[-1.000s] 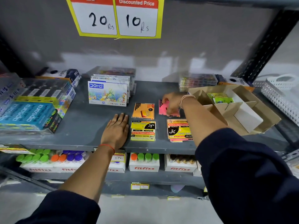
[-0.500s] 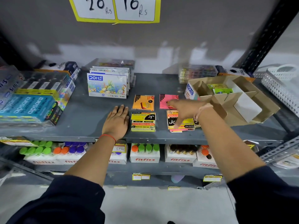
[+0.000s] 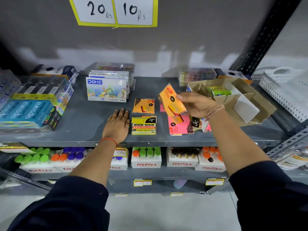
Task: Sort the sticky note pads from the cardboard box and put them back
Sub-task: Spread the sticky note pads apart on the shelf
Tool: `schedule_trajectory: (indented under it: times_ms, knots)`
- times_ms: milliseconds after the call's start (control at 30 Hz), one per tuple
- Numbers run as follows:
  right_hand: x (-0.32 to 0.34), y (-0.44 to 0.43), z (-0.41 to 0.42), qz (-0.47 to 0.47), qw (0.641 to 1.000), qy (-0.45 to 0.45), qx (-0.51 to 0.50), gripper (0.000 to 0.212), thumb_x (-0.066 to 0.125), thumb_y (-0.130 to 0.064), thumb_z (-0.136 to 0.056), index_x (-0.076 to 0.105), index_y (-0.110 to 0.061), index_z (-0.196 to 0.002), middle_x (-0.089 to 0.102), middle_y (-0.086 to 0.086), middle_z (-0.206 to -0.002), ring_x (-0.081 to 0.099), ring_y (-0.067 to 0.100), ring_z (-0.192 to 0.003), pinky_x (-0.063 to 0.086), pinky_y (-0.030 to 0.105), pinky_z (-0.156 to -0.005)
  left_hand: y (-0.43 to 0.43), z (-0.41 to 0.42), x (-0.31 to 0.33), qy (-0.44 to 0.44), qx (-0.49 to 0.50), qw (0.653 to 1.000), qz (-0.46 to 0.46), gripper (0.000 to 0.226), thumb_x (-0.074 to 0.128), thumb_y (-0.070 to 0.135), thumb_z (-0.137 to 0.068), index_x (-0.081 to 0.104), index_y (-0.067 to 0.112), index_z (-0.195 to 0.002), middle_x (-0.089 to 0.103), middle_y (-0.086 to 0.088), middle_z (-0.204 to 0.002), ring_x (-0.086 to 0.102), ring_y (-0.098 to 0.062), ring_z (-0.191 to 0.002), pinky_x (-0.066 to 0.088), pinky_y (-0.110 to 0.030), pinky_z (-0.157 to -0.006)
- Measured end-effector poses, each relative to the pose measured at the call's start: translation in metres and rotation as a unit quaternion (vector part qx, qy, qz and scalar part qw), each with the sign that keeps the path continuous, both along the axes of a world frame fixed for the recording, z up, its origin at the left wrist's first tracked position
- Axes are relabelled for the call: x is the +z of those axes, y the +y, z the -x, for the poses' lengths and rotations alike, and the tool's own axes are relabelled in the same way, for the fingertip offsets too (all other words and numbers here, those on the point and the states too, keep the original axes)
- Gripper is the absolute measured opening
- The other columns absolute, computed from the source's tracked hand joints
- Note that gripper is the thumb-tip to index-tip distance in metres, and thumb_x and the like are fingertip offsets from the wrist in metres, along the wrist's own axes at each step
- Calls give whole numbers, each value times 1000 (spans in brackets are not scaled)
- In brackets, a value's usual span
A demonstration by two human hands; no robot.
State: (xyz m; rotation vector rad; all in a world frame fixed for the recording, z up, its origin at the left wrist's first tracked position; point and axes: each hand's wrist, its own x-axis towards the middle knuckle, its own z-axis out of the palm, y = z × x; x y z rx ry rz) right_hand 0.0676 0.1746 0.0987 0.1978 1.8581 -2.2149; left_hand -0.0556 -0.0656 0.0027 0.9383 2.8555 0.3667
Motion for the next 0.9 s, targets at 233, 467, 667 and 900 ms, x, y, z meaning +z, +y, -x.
schedule_trajectory:
  times_ms: [233,467,667,900]
  knots:
    - [-25,-17,23,106,992,-6,-68,77,94,-40,-30,65,-15,-97,76,5,-89,70,22,-87,53,40,-82,-1,1,0,3,-1,1000,-1,49,24,25,-99,17,14,-147,15,-5,-158,8,-24,-147,11,-38,-121]
    - [-13,-26,52,-48,996,-6,-78,28,77,-20,-72,58,-15,-92,66,5,-89,64,18,-82,54,26,-68,-1,1,-2,5,-1,1000,-10,49,24,24,-99,18,14,-147,16,-4,-158,9,-24,-147,11,-37,-122]
    - [-18,-36,95,-345,938,-8,-39,26,76,-12,-73,63,-18,-94,63,7,-110,56,29,-113,42,35,-102,0,4,-4,12,0,1000,-9,49,24,26,-99,18,16,-147,16,-3,-158,9,-23,-147,11,-35,-121]
    - [-40,-53,115,-527,849,-26,6,53,80,-15,-69,58,-12,-118,57,7,-130,53,25,-117,35,21,-84,-2,5,-5,1,-2,1000,-13,49,24,26,-99,17,17,-147,14,-2,-159,7,-22,-147,11,-36,-120]
